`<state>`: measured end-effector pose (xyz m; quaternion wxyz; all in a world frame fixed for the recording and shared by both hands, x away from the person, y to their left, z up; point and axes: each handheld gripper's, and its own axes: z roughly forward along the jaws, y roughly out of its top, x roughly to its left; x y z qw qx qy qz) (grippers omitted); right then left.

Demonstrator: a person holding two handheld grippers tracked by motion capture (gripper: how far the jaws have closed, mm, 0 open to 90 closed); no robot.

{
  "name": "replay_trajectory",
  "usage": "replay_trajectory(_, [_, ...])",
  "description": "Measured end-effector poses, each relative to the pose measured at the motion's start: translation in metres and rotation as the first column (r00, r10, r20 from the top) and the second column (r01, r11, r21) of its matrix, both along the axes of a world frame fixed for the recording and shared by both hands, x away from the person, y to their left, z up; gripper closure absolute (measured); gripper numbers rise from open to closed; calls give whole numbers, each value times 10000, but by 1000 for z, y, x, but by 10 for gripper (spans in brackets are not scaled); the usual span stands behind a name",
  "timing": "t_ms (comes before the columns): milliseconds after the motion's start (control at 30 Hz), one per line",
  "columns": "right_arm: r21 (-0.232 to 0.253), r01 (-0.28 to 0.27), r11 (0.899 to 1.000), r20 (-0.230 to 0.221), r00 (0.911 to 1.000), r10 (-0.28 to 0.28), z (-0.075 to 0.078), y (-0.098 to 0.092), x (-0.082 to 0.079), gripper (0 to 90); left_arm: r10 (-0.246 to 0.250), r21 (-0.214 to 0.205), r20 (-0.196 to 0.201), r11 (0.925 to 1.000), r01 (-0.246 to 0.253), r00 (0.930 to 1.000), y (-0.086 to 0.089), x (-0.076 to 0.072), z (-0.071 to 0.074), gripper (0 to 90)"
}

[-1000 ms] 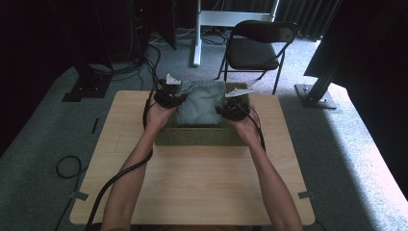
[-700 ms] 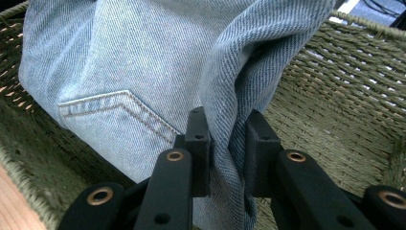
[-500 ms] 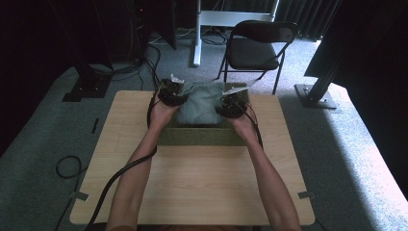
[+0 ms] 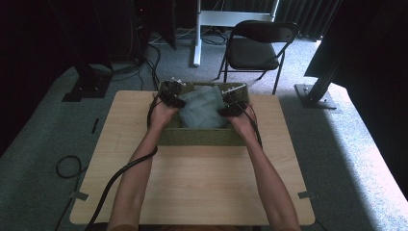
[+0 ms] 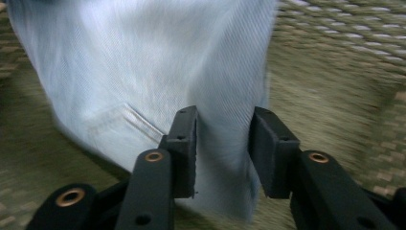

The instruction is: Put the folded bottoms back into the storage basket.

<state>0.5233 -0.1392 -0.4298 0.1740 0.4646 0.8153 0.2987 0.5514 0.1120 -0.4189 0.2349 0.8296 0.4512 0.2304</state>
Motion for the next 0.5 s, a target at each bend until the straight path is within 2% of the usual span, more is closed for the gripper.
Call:
replay_trajectory(67, [-319, 254, 9992, 183, 9995, -248, 2, 0, 0, 623, 147, 389, 22, 9991, -148, 9999, 0, 1, -1, 529])
replay_trajectory(100, [-492, 417, 9979, 302, 9987, -402, 2, -1, 0, 623, 176, 406, 4, 9990, -176, 9998, 1, 1, -2, 529])
replay_trajectory(200, [-570, 503, 9971, 382, 9981, -482, 4, -4, 0, 616, 129, 394, 62, 9991, -131, 9999, 0, 1, -3, 529])
replay_trajectory(333, [-474, 553, 9973, 431, 9977, -532, 6, -7, -2, 609, 78, 450, 169, 9990, -86, 9998, -2, 1, -5, 529])
replay_trajectory(500, [-269, 315, 9991, 704, 9971, -296, 12, -12, -12, 595, -142, 191, 361, 9997, 135, 9992, -1, -5, -2, 529])
